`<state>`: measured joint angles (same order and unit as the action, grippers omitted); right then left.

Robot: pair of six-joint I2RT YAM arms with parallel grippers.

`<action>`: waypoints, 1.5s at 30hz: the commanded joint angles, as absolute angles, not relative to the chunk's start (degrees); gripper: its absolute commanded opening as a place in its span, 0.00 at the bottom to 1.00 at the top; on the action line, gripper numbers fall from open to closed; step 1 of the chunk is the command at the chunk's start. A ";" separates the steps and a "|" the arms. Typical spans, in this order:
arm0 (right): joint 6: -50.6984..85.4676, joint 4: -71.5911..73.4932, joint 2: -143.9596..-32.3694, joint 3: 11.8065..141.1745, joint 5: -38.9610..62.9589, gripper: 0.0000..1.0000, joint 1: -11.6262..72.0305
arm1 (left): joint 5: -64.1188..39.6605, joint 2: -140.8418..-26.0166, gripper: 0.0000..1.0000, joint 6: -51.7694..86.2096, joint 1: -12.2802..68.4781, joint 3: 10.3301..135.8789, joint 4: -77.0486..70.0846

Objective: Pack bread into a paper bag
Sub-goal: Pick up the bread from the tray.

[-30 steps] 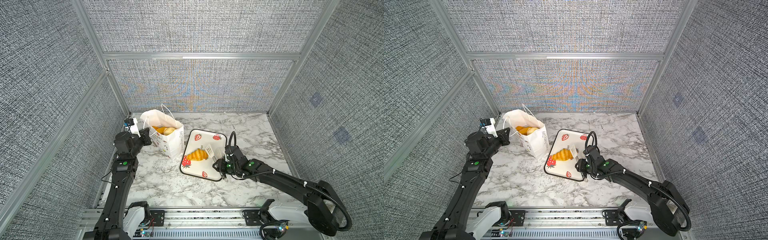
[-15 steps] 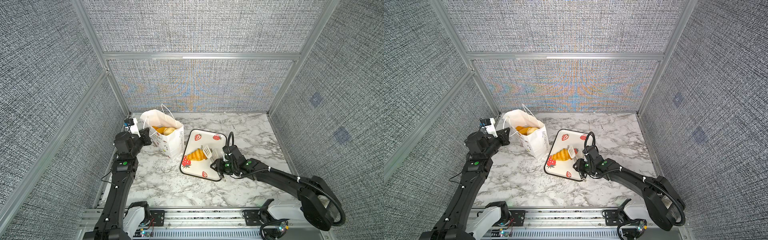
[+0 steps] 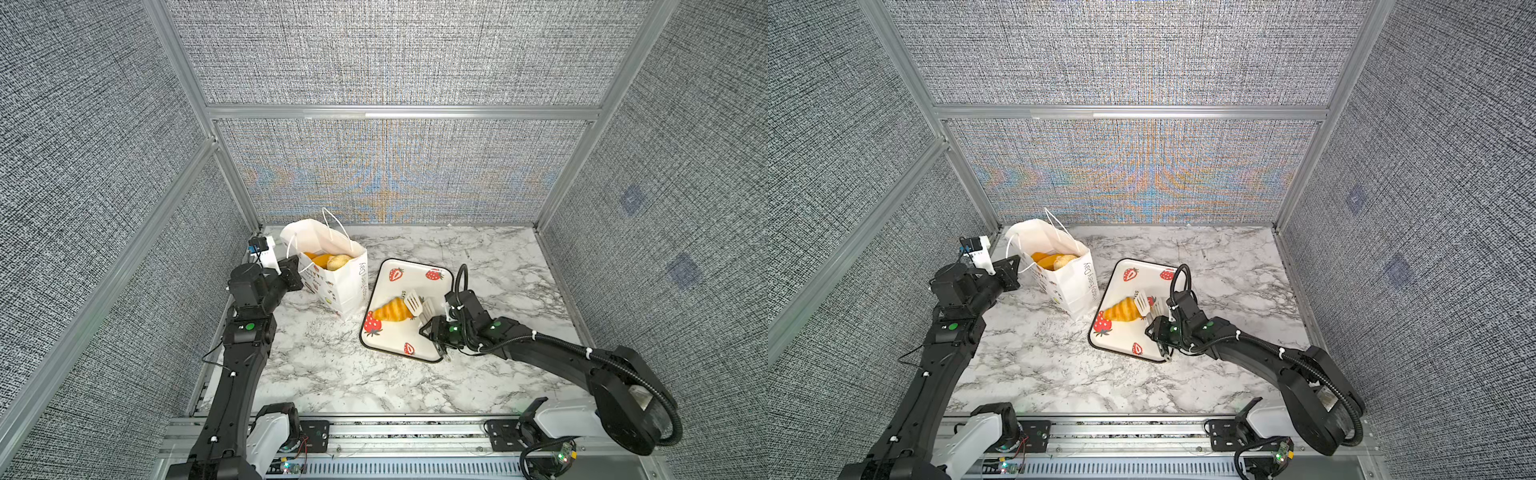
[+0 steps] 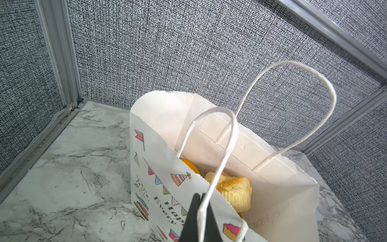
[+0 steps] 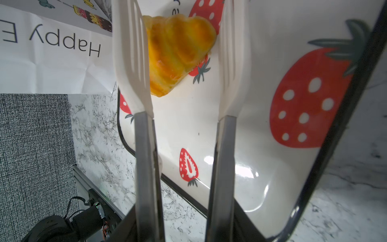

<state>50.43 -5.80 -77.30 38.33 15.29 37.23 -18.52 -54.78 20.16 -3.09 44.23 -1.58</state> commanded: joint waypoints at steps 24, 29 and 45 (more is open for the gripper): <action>50.55 -3.52 -79.52 39.85 17.93 0.30 36.73 | -19.20 -54.88 0.00 20.31 -3.08 44.26 -2.48; 50.32 -3.76 -78.91 39.81 17.67 0.24 36.54 | -19.17 -54.85 0.00 20.31 -3.09 44.27 -2.50; 47.83 -10.25 -71.05 38.82 15.47 0.15 33.66 | -19.34 -54.93 0.00 20.39 -3.11 44.19 -2.55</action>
<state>48.69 -9.58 -72.14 39.11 16.19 34.06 -18.55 -54.92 20.18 -3.09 44.23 -1.58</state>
